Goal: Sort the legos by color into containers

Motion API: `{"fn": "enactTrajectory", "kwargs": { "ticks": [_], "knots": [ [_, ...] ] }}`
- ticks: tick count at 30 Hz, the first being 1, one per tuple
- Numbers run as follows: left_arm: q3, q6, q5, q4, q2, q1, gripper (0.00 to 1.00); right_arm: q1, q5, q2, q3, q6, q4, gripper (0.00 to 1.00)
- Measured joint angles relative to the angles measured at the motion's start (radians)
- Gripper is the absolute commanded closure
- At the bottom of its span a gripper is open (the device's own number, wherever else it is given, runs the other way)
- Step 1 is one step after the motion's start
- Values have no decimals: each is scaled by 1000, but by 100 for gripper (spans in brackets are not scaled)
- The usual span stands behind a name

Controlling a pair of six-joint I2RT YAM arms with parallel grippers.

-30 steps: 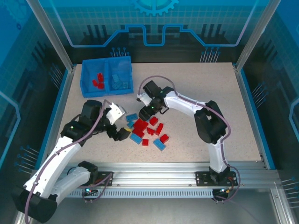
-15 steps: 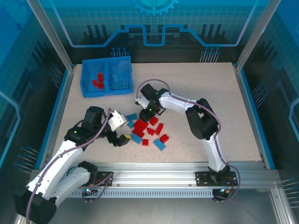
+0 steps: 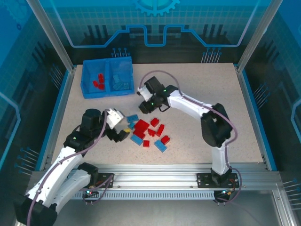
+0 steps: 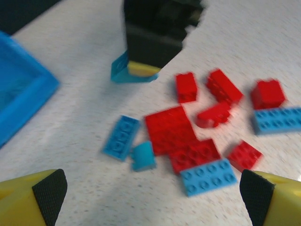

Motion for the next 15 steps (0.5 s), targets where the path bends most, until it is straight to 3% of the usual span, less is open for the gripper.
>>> {"fn": "enactTrajectory", "kwargs": {
  "ticks": [6, 9, 15],
  "knots": [
    [48, -173, -86, 50, 50, 190, 1, 0, 46, -54, 125, 76, 146, 72],
    [96, -230, -132, 61, 72, 238, 1, 0, 90, 50, 288, 89, 173, 72],
    [99, -275, -148, 68, 54, 242, 1, 0, 150, 380, 662, 87, 177, 72]
  ]
}}
